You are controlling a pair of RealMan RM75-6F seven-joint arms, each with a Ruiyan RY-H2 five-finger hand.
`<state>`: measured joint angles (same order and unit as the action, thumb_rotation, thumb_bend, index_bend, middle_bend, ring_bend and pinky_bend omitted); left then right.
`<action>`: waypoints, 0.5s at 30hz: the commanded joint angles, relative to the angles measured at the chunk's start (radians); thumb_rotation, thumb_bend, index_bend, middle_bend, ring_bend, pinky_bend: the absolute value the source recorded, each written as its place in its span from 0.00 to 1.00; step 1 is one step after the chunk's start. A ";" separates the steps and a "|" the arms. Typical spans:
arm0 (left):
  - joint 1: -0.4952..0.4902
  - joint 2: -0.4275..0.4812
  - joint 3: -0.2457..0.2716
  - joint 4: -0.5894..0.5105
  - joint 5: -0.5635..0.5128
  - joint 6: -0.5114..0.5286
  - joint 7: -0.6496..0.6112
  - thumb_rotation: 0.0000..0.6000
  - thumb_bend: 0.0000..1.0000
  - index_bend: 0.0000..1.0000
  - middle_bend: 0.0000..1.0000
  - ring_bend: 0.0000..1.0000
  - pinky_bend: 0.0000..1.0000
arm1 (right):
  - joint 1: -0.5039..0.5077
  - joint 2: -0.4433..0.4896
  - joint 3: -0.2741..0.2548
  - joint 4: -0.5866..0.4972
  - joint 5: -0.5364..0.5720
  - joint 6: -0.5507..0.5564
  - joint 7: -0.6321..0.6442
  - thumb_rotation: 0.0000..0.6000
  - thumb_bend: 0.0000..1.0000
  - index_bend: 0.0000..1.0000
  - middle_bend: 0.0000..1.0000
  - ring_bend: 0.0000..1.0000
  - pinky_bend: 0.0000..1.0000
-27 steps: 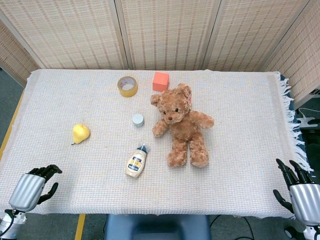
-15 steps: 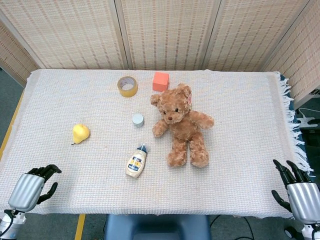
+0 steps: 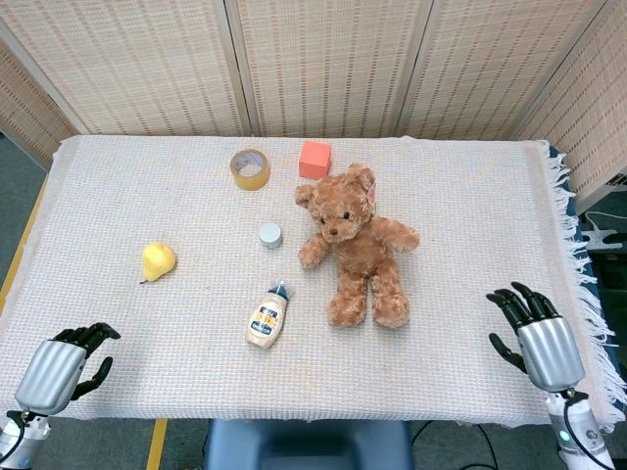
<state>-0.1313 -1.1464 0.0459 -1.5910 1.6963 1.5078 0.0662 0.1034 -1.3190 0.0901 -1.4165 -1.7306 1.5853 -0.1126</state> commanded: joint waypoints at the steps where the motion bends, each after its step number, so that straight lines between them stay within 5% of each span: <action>1: -0.005 -0.002 0.001 -0.002 -0.006 -0.016 0.007 1.00 0.43 0.37 0.34 0.42 0.48 | 0.068 -0.029 0.042 -0.041 0.017 -0.081 -0.119 1.00 0.12 0.26 0.26 0.18 0.31; 15: -0.007 0.008 0.006 -0.008 -0.009 -0.027 -0.004 1.00 0.43 0.37 0.39 0.43 0.49 | 0.235 -0.158 0.104 -0.007 0.096 -0.255 -0.323 1.00 0.20 0.26 0.30 0.23 0.34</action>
<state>-0.1384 -1.1386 0.0518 -1.5992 1.6871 1.4806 0.0619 0.3287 -1.4664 0.1873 -1.4313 -1.6445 1.3404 -0.4260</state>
